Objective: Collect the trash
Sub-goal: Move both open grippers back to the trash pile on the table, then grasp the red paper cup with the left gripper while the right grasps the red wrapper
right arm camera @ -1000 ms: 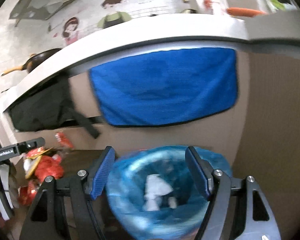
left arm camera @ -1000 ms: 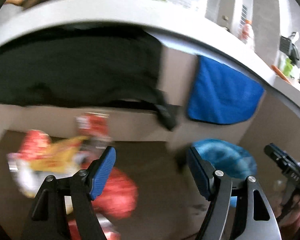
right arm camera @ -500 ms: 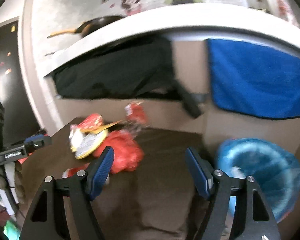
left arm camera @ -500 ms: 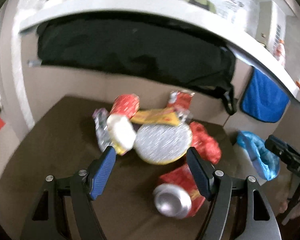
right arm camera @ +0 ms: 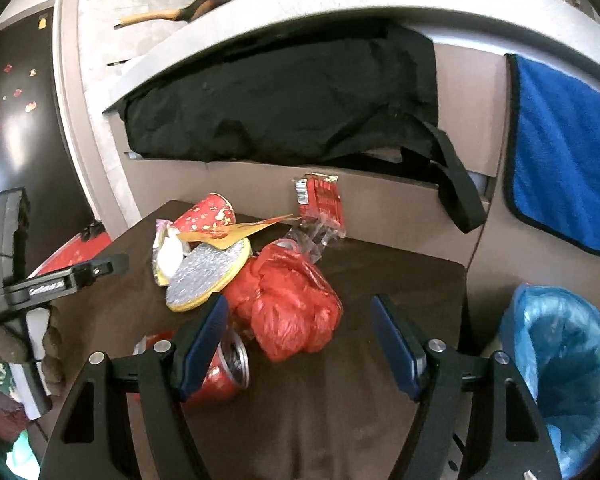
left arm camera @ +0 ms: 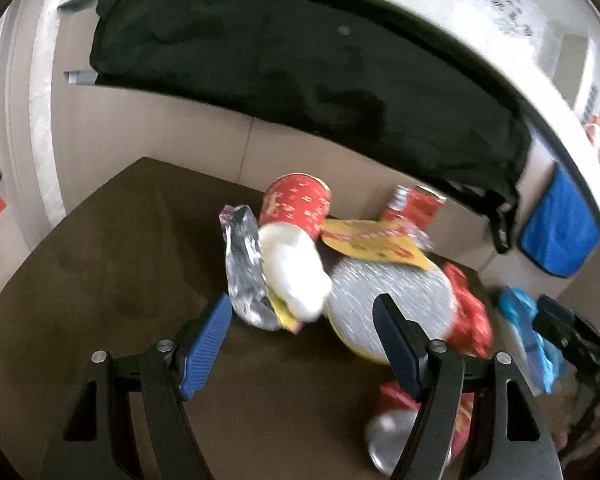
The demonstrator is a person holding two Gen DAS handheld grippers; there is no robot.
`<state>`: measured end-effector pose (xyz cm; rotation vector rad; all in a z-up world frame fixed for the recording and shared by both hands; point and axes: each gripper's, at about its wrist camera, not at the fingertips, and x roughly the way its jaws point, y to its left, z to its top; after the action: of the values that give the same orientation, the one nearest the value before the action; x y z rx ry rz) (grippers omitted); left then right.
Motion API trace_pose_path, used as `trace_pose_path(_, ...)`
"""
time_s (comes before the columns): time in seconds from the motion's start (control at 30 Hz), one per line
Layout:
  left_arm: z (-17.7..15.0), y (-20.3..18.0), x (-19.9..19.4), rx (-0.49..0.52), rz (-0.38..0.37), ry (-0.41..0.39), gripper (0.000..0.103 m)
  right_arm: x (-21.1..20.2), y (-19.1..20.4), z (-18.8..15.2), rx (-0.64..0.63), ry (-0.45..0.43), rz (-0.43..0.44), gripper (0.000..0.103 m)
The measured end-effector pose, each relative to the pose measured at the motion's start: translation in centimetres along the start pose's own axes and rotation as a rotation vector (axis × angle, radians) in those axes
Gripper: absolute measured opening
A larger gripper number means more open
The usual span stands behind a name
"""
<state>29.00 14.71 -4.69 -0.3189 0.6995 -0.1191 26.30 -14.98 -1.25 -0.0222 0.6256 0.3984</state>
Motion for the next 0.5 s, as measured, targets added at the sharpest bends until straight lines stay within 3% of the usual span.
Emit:
trace_pose_path(0.1, 1.0, 0.5, 1.9, -0.056, -0.042, 0.027, 0.072, 1.3, -0.1, 0.4, -0.003, 0.015, -0.012, 0.071)
trace_pose_path(0.3, 3.8, 0.0, 3.4, -0.02, -0.117, -0.027, 0.071, 3.0, -0.3, 0.7, -0.013, 0.037, -0.021, 0.071)
trace_pose_path(0.4, 5.8, 0.1, 5.4, -0.018, -0.083, -0.017, 0.071, 3.8, -0.8, 1.0, -0.003, 0.047, -0.024, 0.071)
trace_pose_path(0.5, 7.7, -0.3, 9.0, 0.011, -0.041, 0.063, 0.071, 4.6, -1.3, 1.3, 0.017, 0.057, -0.017, 0.071)
